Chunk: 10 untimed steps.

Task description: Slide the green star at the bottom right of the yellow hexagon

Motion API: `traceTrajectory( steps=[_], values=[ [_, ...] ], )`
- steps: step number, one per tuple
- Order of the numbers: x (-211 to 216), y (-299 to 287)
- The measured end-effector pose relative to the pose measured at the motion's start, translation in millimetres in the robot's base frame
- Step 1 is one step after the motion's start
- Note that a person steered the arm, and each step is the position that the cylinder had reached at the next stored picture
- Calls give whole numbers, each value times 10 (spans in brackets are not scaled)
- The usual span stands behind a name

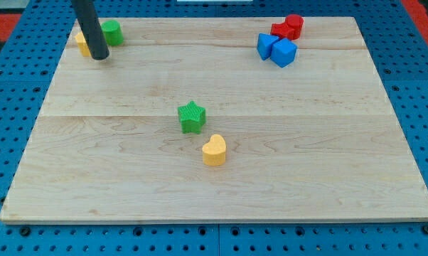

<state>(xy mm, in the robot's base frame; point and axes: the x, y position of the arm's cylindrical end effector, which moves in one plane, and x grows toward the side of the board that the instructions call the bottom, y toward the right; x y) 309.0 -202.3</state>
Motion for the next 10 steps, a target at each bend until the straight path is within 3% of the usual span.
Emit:
traceTrajectory(
  steps=[1, 2, 3, 4, 6, 10],
  values=[
    [132, 1070],
    [736, 1790],
    [1165, 2218],
    [1454, 2186],
    [1393, 881],
    [1406, -366]
  ],
)
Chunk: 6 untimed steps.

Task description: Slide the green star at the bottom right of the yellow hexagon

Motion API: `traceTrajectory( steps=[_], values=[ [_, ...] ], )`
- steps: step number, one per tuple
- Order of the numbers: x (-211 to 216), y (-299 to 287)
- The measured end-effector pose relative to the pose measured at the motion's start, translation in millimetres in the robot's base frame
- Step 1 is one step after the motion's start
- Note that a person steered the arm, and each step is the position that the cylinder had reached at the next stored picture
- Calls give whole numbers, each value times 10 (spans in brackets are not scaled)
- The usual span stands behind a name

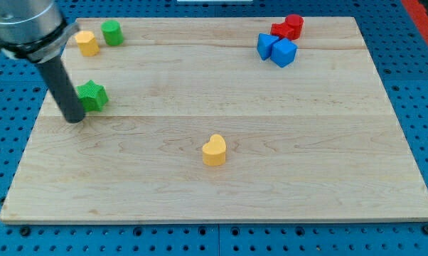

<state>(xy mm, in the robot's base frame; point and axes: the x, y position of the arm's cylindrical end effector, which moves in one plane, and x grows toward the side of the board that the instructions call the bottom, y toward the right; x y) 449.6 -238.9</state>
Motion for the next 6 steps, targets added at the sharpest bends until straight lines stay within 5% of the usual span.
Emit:
traceTrajectory(
  steps=[1, 3, 6],
  values=[
    [-67, -272],
    [106, 405],
    [-1020, 360]
  ],
)
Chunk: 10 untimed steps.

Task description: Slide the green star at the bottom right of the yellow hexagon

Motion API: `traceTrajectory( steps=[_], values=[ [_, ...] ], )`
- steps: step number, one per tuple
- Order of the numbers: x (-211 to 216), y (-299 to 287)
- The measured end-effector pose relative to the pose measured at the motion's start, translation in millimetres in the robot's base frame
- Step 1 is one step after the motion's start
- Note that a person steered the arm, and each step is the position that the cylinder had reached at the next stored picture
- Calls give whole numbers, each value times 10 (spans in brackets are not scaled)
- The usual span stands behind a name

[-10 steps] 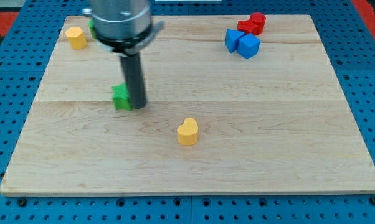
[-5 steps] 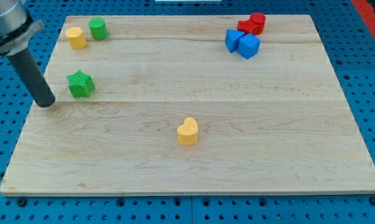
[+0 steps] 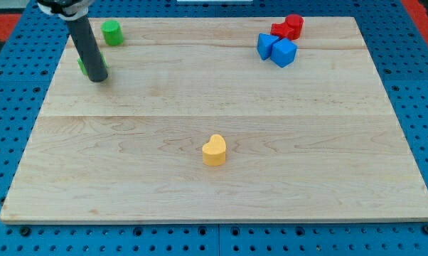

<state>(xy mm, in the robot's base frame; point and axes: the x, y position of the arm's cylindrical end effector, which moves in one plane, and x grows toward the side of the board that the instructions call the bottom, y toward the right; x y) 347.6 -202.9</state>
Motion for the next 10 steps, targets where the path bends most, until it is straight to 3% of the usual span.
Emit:
traceTrajectory(
  steps=[5, 6, 7, 9, 10],
  values=[
    [-395, 229],
    [149, 211],
    [158, -438],
    [-264, 289],
    [38, 1175]
  ],
)
